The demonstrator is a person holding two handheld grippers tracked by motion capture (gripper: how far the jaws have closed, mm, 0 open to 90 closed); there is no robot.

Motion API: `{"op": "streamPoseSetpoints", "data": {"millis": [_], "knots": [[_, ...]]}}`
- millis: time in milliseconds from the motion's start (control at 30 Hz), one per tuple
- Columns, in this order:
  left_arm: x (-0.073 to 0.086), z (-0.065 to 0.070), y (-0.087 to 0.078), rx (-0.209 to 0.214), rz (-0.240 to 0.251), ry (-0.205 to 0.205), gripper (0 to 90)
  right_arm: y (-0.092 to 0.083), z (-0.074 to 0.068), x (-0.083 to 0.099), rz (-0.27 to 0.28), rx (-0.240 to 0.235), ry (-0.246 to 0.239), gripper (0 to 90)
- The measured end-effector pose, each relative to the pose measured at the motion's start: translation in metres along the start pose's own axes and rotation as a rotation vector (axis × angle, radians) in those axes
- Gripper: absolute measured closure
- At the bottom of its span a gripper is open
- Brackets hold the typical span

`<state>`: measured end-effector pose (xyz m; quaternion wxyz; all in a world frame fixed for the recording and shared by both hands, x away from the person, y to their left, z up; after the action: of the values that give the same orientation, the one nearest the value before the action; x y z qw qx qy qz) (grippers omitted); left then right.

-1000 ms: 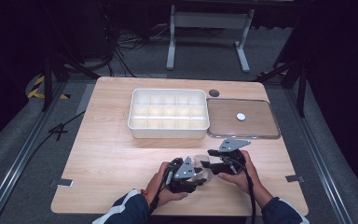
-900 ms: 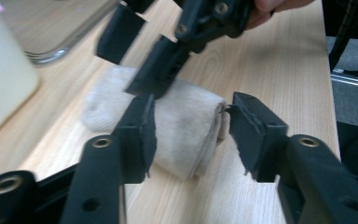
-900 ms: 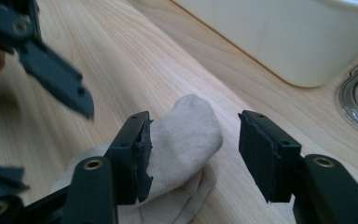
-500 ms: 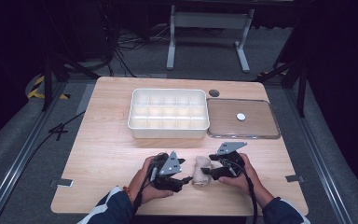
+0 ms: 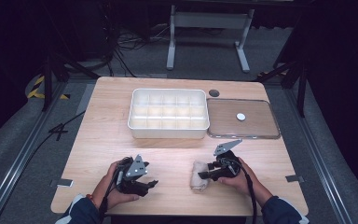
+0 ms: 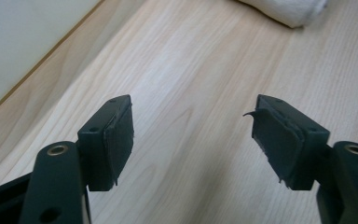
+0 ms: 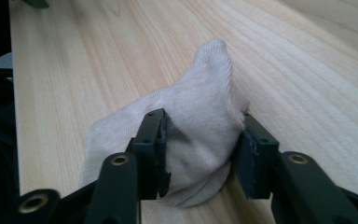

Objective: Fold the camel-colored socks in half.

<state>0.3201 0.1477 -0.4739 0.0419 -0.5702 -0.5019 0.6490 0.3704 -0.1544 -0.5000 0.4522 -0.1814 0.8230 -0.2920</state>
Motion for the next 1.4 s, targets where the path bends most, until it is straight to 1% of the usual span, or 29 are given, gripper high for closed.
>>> {"op": "streamPoseSetpoints", "data": {"millis": [33,100,133,167,200,267,333,367,400,433,467,533,600,633,767,800,833,967,1033,1133,1200,1233,1400], "knots": [[0.004,-0.004,-0.001,-0.006,-0.005,-0.016,29.2,0.001,-0.001,0.000,-0.004,-0.013,0.008,62.8],[0.011,-0.010,0.001,-0.009,-0.017,-0.036,28.2,0.001,-0.001,0.000,-0.006,-0.028,0.013,66.4],[0.011,-0.010,0.001,-0.009,-0.017,-0.036,27.5,0.001,-0.001,0.000,-0.003,-0.033,0.018,68.2],[0.015,-0.014,0.003,-0.021,-0.030,-0.045,27.5,0.001,-0.001,0.000,-0.003,-0.033,0.018,68.2],[0.018,-0.018,0.007,-0.027,-0.047,-0.053,25.4,0.000,-0.003,0.000,-0.003,-0.036,0.010,71.8],[0.024,-0.024,0.014,-0.028,-0.068,-0.075,24.9,-0.001,-0.005,0.000,0.000,-0.022,-0.011,73.8],[0.027,-0.027,0.017,-0.036,-0.073,-0.083,24.1,-0.001,-0.006,0.000,-0.003,-0.009,-0.030,74.6],[0.029,-0.028,0.018,-0.042,-0.072,-0.103,23.9,-0.002,-0.008,0.000,-0.004,-0.007,-0.033,74.8],[0.029,-0.028,0.018,-0.042,-0.072,-0.103,23.8,-0.002,-0.008,0.000,-0.004,-0.007,-0.033,74.8],[0.030,-0.029,0.018,-0.042,-0.073,-0.118,23.8,-0.002,-0.009,0.000,-0.004,0.004,-0.043,75.1],[0.031,-0.031,0.018,-0.038,-0.071,-0.117,23.6,-0.003,-0.010,-0.001,-0.005,0.013,-0.056,75.5],[0.034,-0.030,0.021,-0.041,-0.080,-0.131,23.0,-0.004,-0.012,-0.001,-0.003,0.021,-0.068,75.8],[0.034,-0.030,0.022,-0.046,-0.072,-0.134,22.1,-0.005,-0.014,-0.001,0.001,0.026,-0.081,76.1],[0.034,-0.031,0.021,-0.053,-0.074,-0.125,22.0,-0.007,-0.016,-0.001,0.001,0.029,-0.089,76.1],[0.036,-0.032,0.025,-0.056,-0.040,-0.131,18.4,-0.013,-0.019,-0.003,0.007,0.058,-0.111,76.2],[0.036,-0.033,0.024,-0.062,-0.039,-0.118,17.5,-0.015,-0.020,-0.004,0.010,0.063,-0.117,76.2],[0.036,-0.033,0.025,-0.064,-0.038,-0.119,17.2,-0.016,-0.020,-0.005,0.016,0.068,-0.121,76.2],[0.035,-0.032,0.026,-0.062,-0.037,-0.140,15.6,-0.024,-0.020,-0.006,0.032,0.100,-0.137,76.2],[0.035,-0.032,0.026,-0.064,-0.036,-0.139,15.2,-0.026,-0.021,-0.007,0.040,0.101,-0.144,76.2],[0.035,-0.032,0.026,-0.064,-0.037,-0.142,15.1,-0.031,-0.021,-0.009,0.051,0.118,-0.159,76.1],[0.035,-0.032,0.026,-0.063,-0.041,-0.142,14.9,-0.033,-0.020,-0.009,0.055,0.127,-0.160,76.1],[0.035,-0.033,0.026,-0.071,-0.045,-0.128,14.7,-0.034,-0.019,-0.009,0.059,0.130,-0.159,76.1],[0.034,-0.032,0.027,-0.074,-0.041,-0.137,14.5,-0.040,-0.021,-0.010,0.075,0.146,-0.171,76.1]]}}
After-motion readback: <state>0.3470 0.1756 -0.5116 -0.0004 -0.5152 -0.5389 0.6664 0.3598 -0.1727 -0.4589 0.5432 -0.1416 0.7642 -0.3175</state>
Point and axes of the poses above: each handheld gripper's, and its own axes: y roughly forward along the jaws, x roughly out of its underside, z roughly to its right, the point moved 4 cm from there along y, roughly forward along the jaws, and after that the axes turned 9 degrees about -x, right-handed, at the moved point
